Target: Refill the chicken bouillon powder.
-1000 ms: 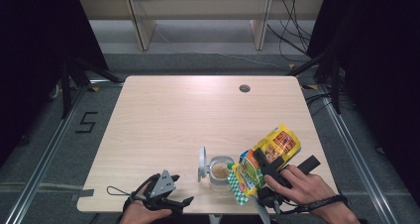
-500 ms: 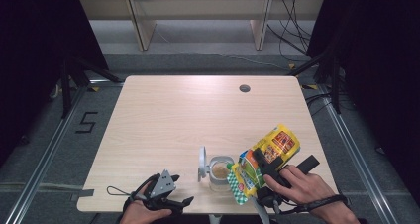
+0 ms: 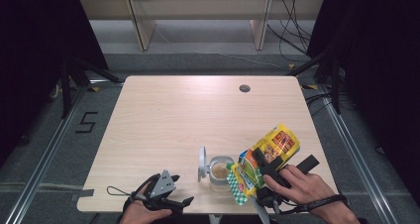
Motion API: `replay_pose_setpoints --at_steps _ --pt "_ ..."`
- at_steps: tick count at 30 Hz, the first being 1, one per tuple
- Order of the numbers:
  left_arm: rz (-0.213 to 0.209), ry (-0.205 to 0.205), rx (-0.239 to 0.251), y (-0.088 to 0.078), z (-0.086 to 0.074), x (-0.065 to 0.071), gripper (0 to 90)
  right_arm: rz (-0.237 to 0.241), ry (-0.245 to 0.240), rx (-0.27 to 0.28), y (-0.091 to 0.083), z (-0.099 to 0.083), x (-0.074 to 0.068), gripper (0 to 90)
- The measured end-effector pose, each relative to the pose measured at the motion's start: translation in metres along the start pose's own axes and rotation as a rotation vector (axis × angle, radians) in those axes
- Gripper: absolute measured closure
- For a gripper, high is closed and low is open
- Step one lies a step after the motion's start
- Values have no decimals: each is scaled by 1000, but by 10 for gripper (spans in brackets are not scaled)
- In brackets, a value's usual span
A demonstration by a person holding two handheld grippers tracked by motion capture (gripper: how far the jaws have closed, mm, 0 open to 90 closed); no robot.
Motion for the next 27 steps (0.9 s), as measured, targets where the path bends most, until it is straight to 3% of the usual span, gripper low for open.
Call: replay_pose_setpoints --at_steps 1,2,5,8,9,12,13,16,26,27 --pt "-6 -2 1 0 0 0 181 -1 15 -4 -1 0 -1 597" --pt "-3 -26 2 0 0 2 181 3 -1 1 0 0 0 597" --pt "-5 -30 7 1 0 2 181 0 12 -3 0 0 -1 596" --pt "-4 -24 6 1 0 2 180 8 12 0 0 0 -2 596" --pt "2 -1 -4 0 0 0 181 6 10 -1 0 0 -2 602" --pt "-2 0 -3 0 0 0 180 2 14 -2 -1 0 -2 612" --pt "0 -28 -5 0 -1 2 181 3 13 -3 -1 0 -2 612" --pt "-4 0 -2 0 0 0 181 13 11 1 -1 0 -1 612" --pt "0 1 -5 0 0 0 181 9 5 3 0 0 -2 613" --pt "-3 -14 -1 0 0 1 181 3 6 1 -1 0 -2 613"
Point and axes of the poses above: each handheld gripper's, and its own axes: y roughly forward along the jaws, z roughly out of its top, x roughly to its right, the point moved 7 cm from there along y, roughly forward along the jaws, and after that the axes turned 6 degrees about y, right-handed, at the moved point
